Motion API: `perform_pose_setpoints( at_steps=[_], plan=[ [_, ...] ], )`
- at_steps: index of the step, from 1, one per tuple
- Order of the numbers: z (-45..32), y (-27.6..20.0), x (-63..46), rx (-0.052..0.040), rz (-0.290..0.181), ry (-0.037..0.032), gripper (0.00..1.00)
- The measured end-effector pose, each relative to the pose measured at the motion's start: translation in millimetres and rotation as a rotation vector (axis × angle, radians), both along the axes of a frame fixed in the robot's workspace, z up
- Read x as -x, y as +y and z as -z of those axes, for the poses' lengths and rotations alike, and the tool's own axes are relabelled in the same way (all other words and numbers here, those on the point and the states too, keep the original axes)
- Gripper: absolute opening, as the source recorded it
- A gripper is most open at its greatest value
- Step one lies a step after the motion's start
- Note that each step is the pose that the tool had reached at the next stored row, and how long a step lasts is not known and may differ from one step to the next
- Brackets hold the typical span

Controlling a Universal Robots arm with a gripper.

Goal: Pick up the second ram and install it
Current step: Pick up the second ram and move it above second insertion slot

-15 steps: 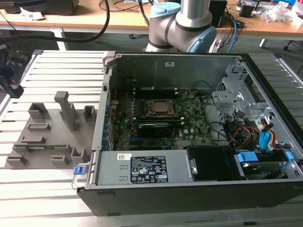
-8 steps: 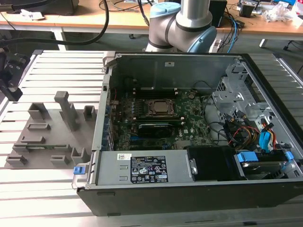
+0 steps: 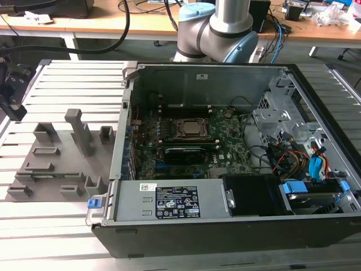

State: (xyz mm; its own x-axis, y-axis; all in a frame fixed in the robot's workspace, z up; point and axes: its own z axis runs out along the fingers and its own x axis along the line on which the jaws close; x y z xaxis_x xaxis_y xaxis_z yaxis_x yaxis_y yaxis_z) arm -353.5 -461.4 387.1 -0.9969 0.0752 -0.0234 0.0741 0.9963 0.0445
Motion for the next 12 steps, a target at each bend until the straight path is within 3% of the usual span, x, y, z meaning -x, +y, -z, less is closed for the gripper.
perform_pose_setpoints(
  at_steps=[4, 8, 10, 12],
  plan=[
    [-0.1, 0.0, 0.1, 0.0001, -0.023, 0.0001, 0.11],
    [0.0, 0.0, 0.0, 0.0000, -0.100, 0.0001, 0.11],
    [0.0, 0.0, 0.0, 0.0000, -0.171, 0.0000, 0.11],
    [0.0, 0.0, 0.0, 0.0000, -0.211, -0.0001, 0.11]
  ],
)
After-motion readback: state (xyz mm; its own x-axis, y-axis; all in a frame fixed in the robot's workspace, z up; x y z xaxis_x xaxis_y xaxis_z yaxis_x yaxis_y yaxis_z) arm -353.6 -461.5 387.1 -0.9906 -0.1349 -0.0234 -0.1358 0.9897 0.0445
